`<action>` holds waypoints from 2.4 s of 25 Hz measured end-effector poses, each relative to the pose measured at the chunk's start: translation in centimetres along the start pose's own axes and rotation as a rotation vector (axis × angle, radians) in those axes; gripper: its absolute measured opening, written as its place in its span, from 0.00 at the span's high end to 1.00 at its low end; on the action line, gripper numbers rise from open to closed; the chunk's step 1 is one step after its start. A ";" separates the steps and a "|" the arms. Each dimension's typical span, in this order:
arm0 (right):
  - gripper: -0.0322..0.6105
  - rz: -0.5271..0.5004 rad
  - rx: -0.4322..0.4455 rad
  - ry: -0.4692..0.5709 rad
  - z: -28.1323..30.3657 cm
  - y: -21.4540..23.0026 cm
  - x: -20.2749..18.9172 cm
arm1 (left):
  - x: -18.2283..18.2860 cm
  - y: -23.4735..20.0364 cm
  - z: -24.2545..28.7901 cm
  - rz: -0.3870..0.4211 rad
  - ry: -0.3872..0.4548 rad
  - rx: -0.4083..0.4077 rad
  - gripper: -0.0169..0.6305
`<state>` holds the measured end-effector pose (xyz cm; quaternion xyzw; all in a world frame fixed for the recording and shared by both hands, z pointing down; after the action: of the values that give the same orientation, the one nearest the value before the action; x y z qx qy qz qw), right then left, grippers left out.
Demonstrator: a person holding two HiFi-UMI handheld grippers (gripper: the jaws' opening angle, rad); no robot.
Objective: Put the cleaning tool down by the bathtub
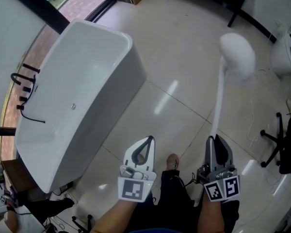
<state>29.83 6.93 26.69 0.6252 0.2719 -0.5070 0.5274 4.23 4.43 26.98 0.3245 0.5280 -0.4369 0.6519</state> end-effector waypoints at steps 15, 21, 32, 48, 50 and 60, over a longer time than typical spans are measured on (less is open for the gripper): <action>0.80 0.262 0.095 0.101 12.1 -13.3 -12.9 | -8.6 -17.0 -9.7 -0.014 -0.120 0.175 0.97; 0.80 0.395 0.170 0.068 16.1 -20.1 -20.1 | -11.0 -24.1 -13.4 -0.063 -0.101 0.209 0.97; 0.80 0.628 0.072 -0.020 20.9 -26.3 -32.9 | -17.0 -32.5 -17.7 -0.090 -0.147 0.214 0.97; 0.80 0.887 -0.190 -0.195 29.1 -18.7 -54.9 | -34.9 -36.3 -9.7 -0.087 -0.187 0.261 0.97; 0.80 0.932 -0.212 -0.204 30.0 -18.1 -57.5 | -36.7 -36.6 -9.2 -0.075 -0.205 0.251 0.97; 0.80 1.033 -0.331 -0.262 36.8 -15.5 -70.9 | -43.7 -39.2 -7.1 -0.060 -0.195 0.232 0.97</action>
<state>-20.50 -9.03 88.62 0.5178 -0.0617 -0.2069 0.8278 -37.05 4.67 69.27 0.3377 0.4175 -0.5440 0.6448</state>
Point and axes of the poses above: the fingertips, and each gripper's own axes: z forward along the fingers, y to its right, x out of its top, the point moved 9 cm from there along -z, backward along the fingers, and after that the axes turned 5 degrees about x, right-handed, at the moved point
